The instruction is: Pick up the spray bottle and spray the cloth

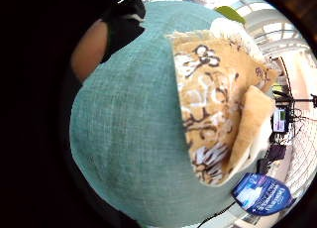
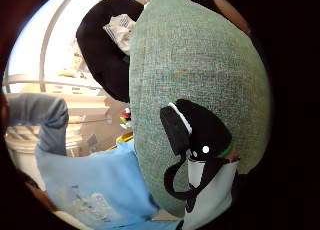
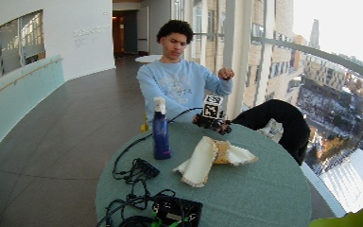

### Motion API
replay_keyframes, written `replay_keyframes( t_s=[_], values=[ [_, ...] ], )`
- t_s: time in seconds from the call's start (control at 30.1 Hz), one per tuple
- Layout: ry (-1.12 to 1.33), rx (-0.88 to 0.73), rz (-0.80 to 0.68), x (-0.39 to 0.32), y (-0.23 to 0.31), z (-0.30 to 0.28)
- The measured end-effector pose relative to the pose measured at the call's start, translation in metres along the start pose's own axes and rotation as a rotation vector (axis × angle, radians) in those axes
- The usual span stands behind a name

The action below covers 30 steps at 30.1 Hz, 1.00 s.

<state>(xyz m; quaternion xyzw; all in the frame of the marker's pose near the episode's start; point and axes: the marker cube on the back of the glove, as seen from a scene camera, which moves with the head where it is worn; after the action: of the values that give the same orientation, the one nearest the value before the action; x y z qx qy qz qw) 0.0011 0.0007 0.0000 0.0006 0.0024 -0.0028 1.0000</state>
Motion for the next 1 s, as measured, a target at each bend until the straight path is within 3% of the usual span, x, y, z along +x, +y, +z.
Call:
replay_keyframes(
  t_s=[0.7,1.0],
  values=[
    [-0.003,-0.009,0.018,0.008,0.004,-0.002],
    [0.009,0.049,0.034,0.018,0.058,-0.032]
  ],
)
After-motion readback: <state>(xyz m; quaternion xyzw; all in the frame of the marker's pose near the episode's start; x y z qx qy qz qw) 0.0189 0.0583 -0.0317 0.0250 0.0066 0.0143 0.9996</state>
